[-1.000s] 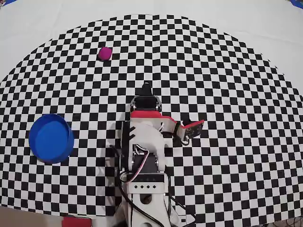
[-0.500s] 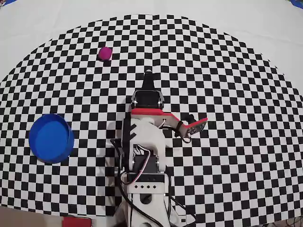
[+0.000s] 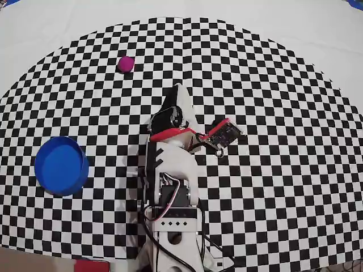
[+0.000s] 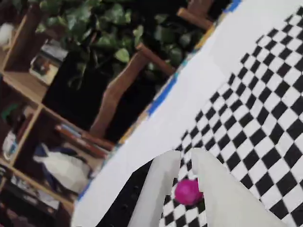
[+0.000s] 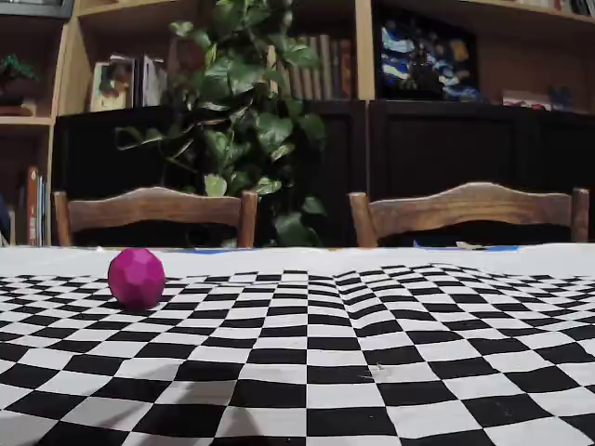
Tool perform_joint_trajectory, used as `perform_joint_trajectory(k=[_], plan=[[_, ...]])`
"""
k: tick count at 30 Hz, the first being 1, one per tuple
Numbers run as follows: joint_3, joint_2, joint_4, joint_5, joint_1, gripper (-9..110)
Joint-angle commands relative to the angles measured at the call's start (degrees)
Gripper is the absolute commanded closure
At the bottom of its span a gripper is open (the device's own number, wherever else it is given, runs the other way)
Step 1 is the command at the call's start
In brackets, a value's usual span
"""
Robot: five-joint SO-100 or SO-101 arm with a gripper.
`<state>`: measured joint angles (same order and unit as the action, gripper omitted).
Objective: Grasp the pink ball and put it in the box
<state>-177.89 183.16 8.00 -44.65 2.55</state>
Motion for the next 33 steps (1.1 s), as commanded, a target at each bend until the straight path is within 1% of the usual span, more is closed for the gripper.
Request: perform_joint_trajectory(k=[1,4,12,15,29,30,31,33], plan=[[-0.4,-0.4,-1.3,-10.3,-0.1,101],[-0.4,-0.4,-1.0,-20.0,0.1,101],[-0.4,-0.8,-0.8,-41.0,0.4,101],[-0.4,-0.8,-1.1,-45.4,0.2,101],[-0.4,-1.2,-0.7,-45.7,0.2,101],[-0.4,-1.2,-0.9,-45.8,0.1,99],[-0.4,-1.1,-1.1,-45.8,0.1,91],[-0.4,-1.1,-1.1,-45.8,0.0,83]])
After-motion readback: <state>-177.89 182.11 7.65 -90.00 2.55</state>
